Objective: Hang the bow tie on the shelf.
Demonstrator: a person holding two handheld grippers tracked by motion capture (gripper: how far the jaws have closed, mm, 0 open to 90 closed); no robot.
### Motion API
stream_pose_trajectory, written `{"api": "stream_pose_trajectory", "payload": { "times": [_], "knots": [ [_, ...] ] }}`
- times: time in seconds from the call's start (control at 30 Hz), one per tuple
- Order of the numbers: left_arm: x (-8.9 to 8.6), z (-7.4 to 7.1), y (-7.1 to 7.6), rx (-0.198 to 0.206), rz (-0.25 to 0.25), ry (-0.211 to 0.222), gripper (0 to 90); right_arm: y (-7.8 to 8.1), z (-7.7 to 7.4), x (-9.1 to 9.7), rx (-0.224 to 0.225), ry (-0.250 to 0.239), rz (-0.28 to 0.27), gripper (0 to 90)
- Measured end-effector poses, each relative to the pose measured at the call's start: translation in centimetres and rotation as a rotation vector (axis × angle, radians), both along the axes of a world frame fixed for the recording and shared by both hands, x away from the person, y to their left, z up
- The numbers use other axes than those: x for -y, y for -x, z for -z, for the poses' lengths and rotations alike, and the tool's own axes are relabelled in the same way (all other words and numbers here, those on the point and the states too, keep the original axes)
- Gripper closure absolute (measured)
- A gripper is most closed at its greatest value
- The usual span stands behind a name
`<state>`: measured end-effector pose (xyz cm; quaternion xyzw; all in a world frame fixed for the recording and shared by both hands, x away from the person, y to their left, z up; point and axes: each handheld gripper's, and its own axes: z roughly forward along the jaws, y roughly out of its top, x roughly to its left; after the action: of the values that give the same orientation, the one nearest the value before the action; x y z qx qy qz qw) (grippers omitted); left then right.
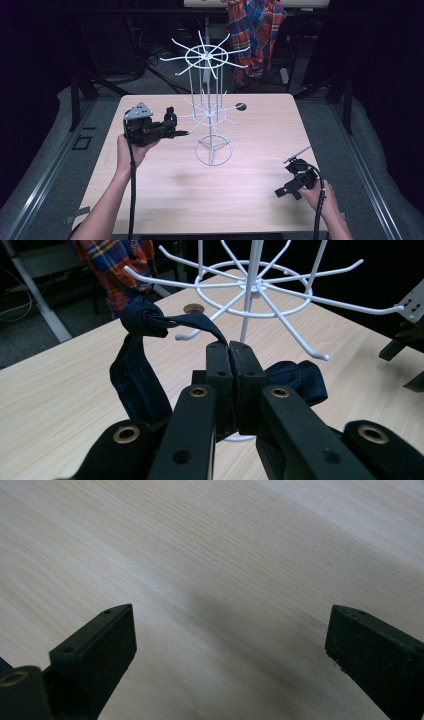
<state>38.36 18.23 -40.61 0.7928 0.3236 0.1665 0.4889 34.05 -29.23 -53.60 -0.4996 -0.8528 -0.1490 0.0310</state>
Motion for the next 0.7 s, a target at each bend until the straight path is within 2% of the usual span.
{"api": "stream_pose_trajectory", "payload": {
  "times": [0.3, 0.33, 0.37, 0.47, 0.57, 0.6, 0.7],
  "knots": [
    [0.4, -0.1, -0.1, 0.022, 0.021, -0.009, 88.2, 0.0, 0.0, 0.0, 0.001, 0.008, 0.0, 5.8],
    [0.5, -0.1, -0.1, 0.02, 0.024, -0.011, 88.2, 0.0, 0.0, 0.0, 0.001, 0.008, 0.001, 5.8],
    [0.6, 0.0, -0.2, 0.015, 0.029, -0.008, 88.2, 0.1, 0.1, -0.1, 0.016, -0.007, 0.027, 5.8],
    [0.6, 0.2, -0.4, 0.001, 0.034, -0.018, 88.2, 0.0, 0.0, 0.0, -0.003, 0.009, -0.002, 5.8],
    [0.7, 0.6, -0.8, -0.011, 0.034, -0.023, 88.2, 0.0, 0.0, 0.0, 0.002, 0.004, 0.003, 5.8],
    [0.7, 0.7, -0.8, -0.016, 0.035, -0.025, 88.2, 0.1, 0.1, -0.1, 0.014, -0.008, 0.024, 5.8],
    [0.8, 1.1, -1.0, -0.024, 0.037, -0.031, 88.2, 0.0, 0.0, 0.1, -0.005, 0.011, -0.005, 5.8]
  ]
}}
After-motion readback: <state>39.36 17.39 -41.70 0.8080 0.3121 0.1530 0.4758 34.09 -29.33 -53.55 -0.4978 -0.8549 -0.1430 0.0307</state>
